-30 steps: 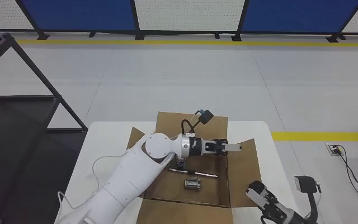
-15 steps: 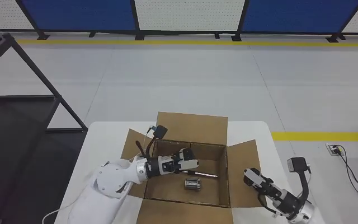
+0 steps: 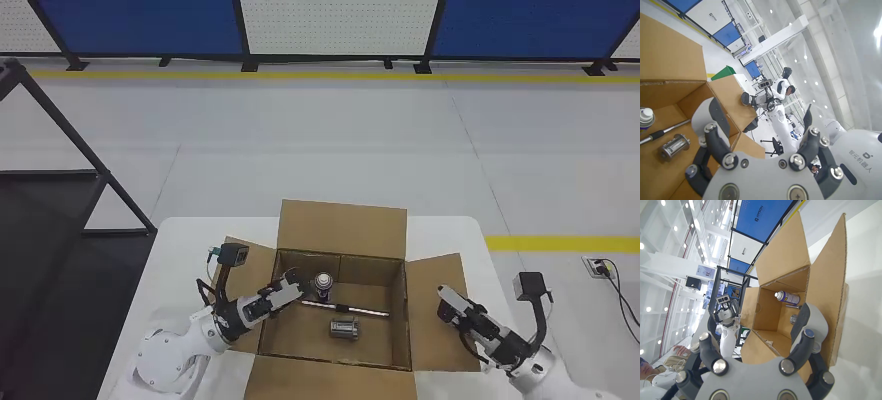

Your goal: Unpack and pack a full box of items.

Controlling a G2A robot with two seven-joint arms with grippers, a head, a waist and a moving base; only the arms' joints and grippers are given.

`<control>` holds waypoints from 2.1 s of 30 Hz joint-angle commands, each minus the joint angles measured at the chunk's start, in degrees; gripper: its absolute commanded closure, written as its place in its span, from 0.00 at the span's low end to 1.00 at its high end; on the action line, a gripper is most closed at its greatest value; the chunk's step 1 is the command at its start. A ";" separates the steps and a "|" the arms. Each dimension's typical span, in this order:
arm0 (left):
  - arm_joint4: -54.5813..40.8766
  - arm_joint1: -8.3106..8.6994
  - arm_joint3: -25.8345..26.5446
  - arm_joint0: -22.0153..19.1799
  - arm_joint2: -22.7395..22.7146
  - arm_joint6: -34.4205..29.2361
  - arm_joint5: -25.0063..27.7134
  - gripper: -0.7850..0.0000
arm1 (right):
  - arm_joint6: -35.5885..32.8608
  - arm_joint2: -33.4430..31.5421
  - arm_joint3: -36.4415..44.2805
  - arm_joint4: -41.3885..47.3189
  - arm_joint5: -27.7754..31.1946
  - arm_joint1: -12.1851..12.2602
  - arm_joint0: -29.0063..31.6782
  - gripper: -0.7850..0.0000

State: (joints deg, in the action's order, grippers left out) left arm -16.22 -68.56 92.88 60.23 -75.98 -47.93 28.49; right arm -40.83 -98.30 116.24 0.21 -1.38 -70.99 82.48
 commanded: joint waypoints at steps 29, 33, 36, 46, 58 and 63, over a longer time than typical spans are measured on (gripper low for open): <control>0.32 -0.01 0.39 0.29 0.07 0.76 -0.39 0.00 | 1.57 2.03 -7.35 -3.23 -6.64 1.08 -2.04 0.00; 1.27 0.08 1.38 1.00 0.18 1.97 -1.11 0.00 | 0.46 2.64 -8.53 -3.56 -6.96 1.34 -2.76 0.00; 1.32 0.17 1.66 1.20 0.12 2.11 -1.23 0.00 | -1.80 2.96 -9.19 -3.11 -6.52 1.59 -3.41 0.00; 1.35 0.41 1.94 1.43 0.14 2.49 -1.06 0.00 | -4.82 4.14 -10.19 -2.71 -5.35 2.25 -4.15 0.00; 1.85 0.73 3.06 1.94 -0.08 3.07 -0.57 0.00 | -3.03 2.89 -7.01 2.45 -0.51 2.67 -2.48 0.00; 2.21 1.08 6.55 2.93 -2.20 4.29 0.26 0.00 | -1.87 1.91 -3.38 7.24 7.45 2.65 -0.03 0.00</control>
State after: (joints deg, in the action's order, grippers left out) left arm -14.13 -67.58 98.48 62.86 -77.69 -43.67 28.69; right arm -42.59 -96.18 112.18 6.60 4.67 -68.37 82.04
